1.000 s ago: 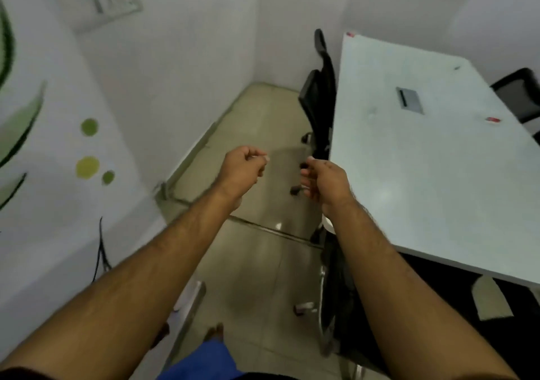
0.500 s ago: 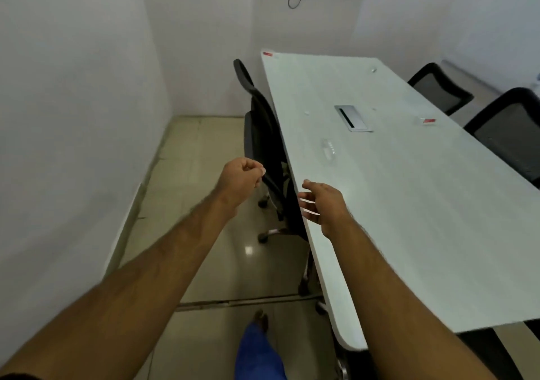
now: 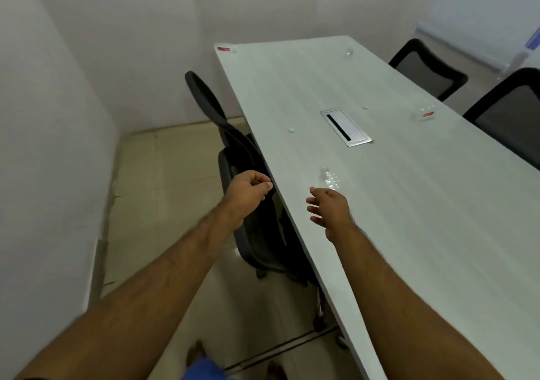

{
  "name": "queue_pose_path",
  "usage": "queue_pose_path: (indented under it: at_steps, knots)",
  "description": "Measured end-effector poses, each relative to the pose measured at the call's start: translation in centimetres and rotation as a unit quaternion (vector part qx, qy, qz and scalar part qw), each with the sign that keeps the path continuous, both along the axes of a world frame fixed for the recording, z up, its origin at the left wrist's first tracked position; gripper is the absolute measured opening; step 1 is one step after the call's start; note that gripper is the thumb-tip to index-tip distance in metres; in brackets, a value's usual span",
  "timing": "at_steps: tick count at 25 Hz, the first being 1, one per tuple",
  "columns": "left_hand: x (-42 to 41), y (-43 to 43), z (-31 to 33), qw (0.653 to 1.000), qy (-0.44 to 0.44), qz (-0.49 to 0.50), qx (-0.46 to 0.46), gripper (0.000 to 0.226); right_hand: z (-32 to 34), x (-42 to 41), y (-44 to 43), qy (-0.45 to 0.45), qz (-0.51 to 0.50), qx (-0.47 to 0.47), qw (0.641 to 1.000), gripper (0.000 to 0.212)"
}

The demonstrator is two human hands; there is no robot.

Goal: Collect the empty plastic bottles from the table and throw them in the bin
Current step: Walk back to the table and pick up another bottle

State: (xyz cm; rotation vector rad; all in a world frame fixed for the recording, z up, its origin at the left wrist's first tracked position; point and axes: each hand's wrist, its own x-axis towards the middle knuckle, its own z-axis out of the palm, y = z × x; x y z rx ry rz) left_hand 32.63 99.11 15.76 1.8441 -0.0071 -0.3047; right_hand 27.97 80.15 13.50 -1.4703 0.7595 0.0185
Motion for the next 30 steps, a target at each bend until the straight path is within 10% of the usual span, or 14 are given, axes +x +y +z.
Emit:
queue_pose_path:
  at_steps: [8, 16, 30]
  knots:
    - [20.6, -4.6, -6.3, 0.975, 0.019, -0.214, 0.060, 0.018, -8.0, 11.9, -1.1, 0.072, -0.063, -0.196, 0.976, 0.033]
    - [31.3, -13.3, -10.8, 0.929, 0.010, -0.338, 0.147, 0.018, -14.7, 18.4, -7.6, 0.231, -0.031, -0.453, 0.860, 0.065]
    - [51.0, -18.6, -17.3, 0.896, -0.097, -0.302, 0.311, 0.034, -15.8, 36.1, -5.2, 0.141, -0.217, -0.228, 0.939, 0.056]
